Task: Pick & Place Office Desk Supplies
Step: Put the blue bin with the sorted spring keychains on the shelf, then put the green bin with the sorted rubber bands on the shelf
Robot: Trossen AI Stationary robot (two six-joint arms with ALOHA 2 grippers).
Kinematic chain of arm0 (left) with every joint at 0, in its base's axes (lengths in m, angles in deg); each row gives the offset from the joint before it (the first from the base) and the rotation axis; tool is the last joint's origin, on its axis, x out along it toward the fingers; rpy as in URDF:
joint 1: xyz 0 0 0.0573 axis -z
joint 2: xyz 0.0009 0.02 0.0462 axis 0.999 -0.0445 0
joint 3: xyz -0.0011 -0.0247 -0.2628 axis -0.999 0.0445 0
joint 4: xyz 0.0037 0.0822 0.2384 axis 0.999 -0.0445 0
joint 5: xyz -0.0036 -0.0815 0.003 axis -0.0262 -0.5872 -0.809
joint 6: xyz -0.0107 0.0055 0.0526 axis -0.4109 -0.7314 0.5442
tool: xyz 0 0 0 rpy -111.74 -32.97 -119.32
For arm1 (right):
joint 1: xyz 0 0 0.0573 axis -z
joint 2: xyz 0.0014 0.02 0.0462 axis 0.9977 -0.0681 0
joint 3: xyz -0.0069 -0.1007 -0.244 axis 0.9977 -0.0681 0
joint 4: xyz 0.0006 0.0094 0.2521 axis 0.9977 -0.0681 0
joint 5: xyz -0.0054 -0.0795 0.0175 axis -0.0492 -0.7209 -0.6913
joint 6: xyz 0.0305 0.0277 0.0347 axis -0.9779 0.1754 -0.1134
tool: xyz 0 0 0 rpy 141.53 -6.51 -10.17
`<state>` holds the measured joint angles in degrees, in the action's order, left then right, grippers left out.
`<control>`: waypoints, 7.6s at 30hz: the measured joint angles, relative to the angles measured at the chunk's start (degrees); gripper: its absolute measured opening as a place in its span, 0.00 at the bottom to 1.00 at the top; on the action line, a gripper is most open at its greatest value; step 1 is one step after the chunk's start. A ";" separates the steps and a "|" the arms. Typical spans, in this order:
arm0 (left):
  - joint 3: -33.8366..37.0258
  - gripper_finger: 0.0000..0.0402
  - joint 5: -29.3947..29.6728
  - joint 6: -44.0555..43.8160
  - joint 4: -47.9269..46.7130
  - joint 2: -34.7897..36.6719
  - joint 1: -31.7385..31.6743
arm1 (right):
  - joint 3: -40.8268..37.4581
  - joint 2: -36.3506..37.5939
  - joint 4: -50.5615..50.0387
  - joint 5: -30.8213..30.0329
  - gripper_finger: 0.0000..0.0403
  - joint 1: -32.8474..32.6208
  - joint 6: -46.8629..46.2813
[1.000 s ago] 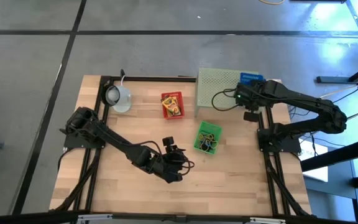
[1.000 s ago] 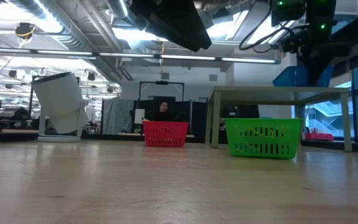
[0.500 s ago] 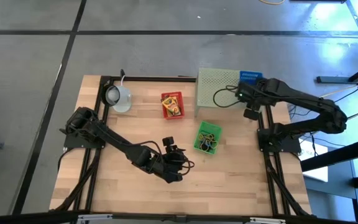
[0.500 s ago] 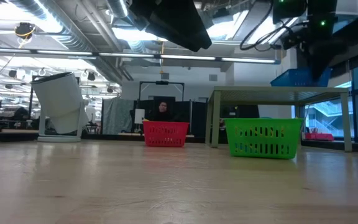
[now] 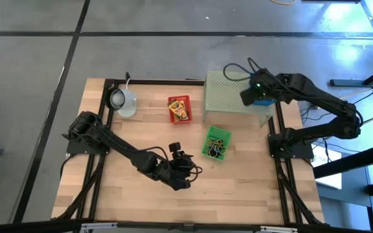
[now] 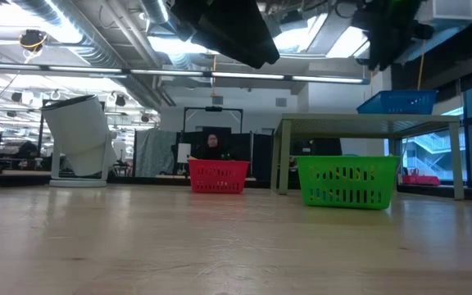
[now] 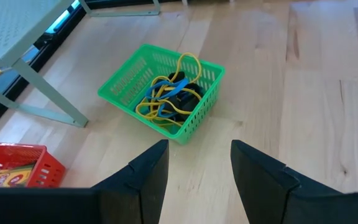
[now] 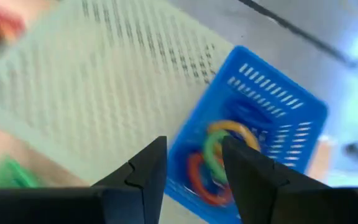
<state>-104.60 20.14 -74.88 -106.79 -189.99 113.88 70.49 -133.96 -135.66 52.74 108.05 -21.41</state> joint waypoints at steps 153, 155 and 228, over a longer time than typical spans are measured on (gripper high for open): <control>0.00 0.42 -6.44 -6.00 -7.04 -0.09 0.71 | 2.26 -13.55 0.30 -3.08 0.44 -33.75 -13.03; 0.00 0.42 -6.40 -8.40 -9.11 -0.09 1.16 | -1.75 -13.61 5.72 -2.49 0.44 -38.45 -14.37; 0.00 0.42 -5.97 -16.30 -18.05 3.28 6.56 | -19.21 -15.97 40.92 18.36 0.02 -52.84 18.30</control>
<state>-104.60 14.18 -91.18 -124.84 -186.71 120.44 51.28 -149.93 -94.74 71.10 55.21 -3.11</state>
